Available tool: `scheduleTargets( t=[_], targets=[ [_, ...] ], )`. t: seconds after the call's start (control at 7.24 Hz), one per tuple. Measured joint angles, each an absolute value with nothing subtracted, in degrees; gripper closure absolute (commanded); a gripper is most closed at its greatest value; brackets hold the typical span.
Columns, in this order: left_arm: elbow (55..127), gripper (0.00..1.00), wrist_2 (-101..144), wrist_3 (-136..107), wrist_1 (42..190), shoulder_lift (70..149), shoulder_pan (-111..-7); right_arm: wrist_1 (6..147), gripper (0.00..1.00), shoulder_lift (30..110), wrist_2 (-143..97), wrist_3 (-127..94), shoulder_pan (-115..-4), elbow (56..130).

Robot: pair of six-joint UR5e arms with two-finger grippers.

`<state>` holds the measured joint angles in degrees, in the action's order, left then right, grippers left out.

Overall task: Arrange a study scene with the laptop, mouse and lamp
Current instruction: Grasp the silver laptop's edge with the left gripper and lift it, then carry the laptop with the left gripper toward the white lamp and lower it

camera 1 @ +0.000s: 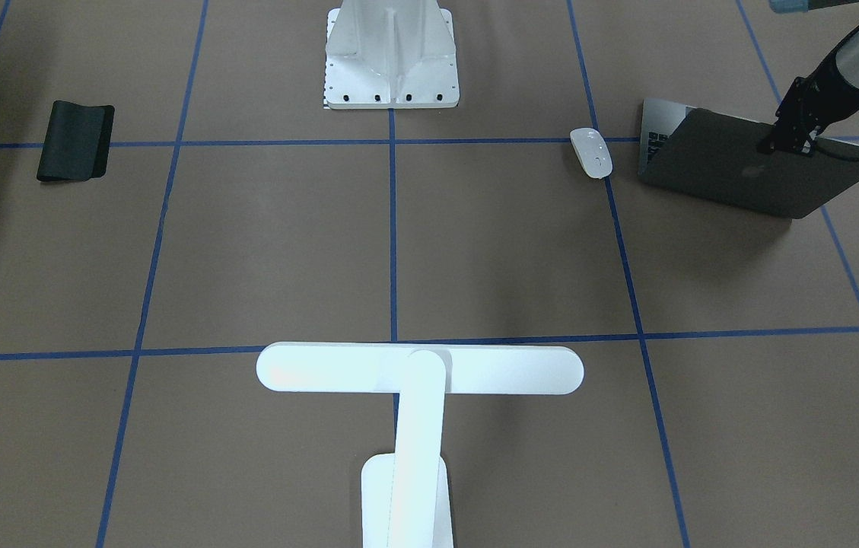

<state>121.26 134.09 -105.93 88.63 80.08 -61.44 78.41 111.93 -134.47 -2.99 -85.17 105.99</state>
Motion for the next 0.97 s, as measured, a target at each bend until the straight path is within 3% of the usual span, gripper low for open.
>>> scheduleTargets(
  t=[0.41,0.97],
  targets=[
    [126.96,1.0,135.22,-101.92,72.16,89.95,-63.26,78.44,0.0,112.45,-134.81,-2.99,-85.17,106.0],
    [123.37,1.0,135.03,-101.03,47.97,117.66,-64.96,78.91,0.0,112.7,-135.04,-3.16,-85.17,105.8]
  ],
)
